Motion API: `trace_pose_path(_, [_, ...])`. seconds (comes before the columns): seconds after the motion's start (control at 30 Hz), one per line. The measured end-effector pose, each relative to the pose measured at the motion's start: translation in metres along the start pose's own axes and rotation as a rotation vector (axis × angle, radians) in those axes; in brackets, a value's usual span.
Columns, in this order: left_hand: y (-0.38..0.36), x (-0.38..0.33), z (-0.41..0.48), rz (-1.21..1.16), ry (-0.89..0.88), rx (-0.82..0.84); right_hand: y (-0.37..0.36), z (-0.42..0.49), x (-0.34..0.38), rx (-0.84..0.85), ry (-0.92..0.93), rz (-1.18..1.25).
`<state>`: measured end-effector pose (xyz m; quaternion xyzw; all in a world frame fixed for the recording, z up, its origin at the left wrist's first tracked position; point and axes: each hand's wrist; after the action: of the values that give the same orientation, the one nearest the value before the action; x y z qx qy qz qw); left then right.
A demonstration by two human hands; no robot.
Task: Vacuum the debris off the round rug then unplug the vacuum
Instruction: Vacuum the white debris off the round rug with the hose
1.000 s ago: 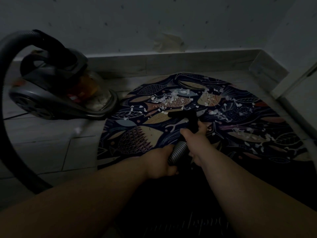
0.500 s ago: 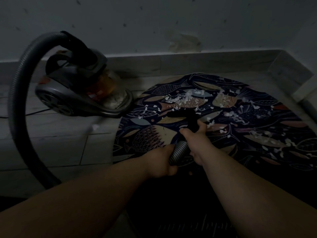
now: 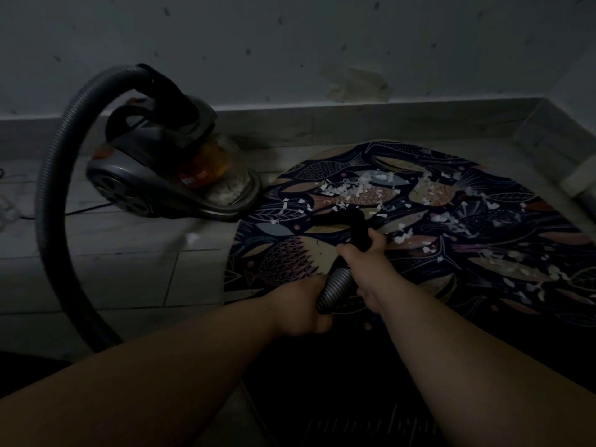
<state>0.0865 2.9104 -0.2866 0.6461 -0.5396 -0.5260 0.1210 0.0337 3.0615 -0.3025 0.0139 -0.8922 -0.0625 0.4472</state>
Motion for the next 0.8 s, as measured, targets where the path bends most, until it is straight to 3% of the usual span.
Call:
trace_pose_path(0.53, [0.021, 0.037, -0.032, -0.036, 0.134, -0.069, -0.065, -0.001, 0.008, 0.100, -0.037, -0.008])
trace_pose_path(0.8, [0.020, 0.039, -0.027, -0.023, 0.106, -0.032, -0.062, -0.004, 0.007, 0.065, -0.021, -0.003])
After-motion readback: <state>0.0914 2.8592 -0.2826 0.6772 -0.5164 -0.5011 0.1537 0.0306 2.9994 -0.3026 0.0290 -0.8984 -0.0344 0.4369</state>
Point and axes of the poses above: each hand's wrist, its own z-axis towards the middle knuckle, its own y-axis out of the back of the hand, x = y × z, and after that the axes turned 1 degree about y, right-handed
